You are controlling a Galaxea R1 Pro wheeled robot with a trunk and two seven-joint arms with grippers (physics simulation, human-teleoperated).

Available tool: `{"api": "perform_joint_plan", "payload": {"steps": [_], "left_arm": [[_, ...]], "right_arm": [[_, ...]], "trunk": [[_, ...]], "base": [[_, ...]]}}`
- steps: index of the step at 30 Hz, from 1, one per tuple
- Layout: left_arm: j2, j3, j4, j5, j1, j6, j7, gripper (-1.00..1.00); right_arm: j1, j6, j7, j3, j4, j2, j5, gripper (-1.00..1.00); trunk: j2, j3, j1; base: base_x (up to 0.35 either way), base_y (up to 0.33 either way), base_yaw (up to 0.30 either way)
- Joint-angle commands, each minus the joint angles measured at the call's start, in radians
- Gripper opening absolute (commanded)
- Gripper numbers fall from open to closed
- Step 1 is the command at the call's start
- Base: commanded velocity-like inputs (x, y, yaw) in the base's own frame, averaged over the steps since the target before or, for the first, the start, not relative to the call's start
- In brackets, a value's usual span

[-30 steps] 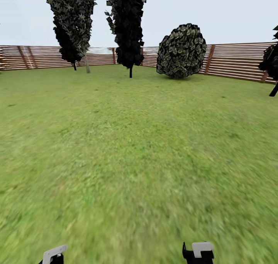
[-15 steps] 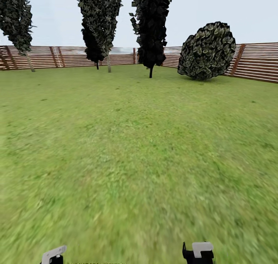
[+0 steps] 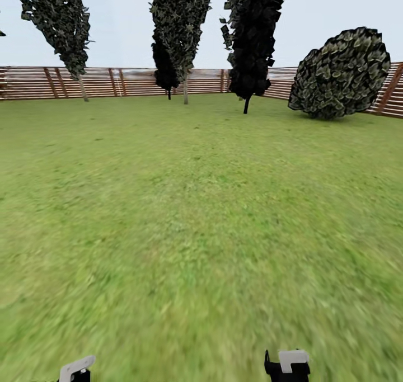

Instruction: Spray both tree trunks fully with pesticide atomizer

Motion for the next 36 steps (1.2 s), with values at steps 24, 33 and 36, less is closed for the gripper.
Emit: {"api": "perform_joint_plan", "payload": {"steps": [24,33,36], "left_arm": [[0.0,0.009,0.01,-0.007,-0.001,-0.007,0.0,-1.0],[0.0,0.009,0.01,-0.007,-0.001,-0.007,0.0,-1.0],[0.0,0.009,0.01,-0.007,-0.001,-0.007,0.0,-1.0]], "right_arm": [[0.0,-0.002,-0.005,-0.007,0.002,0.0,0.011,1.0],[-0.001,-0.002,-0.005,-0.007,0.002,0.0,0.011,1.0],[-0.001,-0.002,-0.005,-0.007,0.002,0.0,0.011,1.0]], "trunk": [[0.0,-0.001,0.0],[0.0,-0.001,0.0],[0.0,-0.001,0.0]], "base": [[0.267,0.203,0.285],[0.261,0.223,0.285],[0.261,0.223,0.285]]}}
